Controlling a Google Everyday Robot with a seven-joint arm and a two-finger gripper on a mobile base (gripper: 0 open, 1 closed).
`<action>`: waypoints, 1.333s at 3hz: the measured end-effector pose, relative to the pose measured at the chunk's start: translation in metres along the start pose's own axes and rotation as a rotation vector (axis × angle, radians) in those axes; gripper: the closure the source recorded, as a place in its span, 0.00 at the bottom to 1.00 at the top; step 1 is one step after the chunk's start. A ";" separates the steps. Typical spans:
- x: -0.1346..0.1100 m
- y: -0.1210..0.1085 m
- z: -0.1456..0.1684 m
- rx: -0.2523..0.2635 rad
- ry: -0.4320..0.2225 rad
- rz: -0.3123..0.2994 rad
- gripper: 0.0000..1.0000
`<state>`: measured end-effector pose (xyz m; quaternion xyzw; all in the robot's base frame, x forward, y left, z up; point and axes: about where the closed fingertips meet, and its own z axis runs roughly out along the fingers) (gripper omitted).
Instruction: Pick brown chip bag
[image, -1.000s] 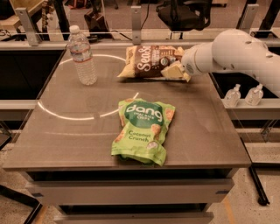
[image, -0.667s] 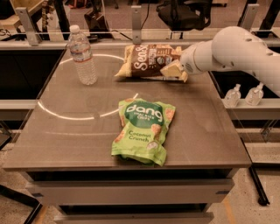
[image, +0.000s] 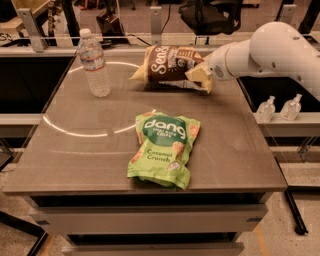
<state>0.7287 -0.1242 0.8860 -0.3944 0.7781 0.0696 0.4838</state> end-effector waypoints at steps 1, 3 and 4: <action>-0.021 -0.004 -0.012 -0.031 -0.071 0.052 1.00; -0.067 -0.009 -0.040 -0.071 -0.235 0.096 1.00; -0.068 -0.009 -0.040 -0.073 -0.237 0.097 1.00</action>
Offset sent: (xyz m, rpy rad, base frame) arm -0.0118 0.0111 0.0967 0.2837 -0.0803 0.0970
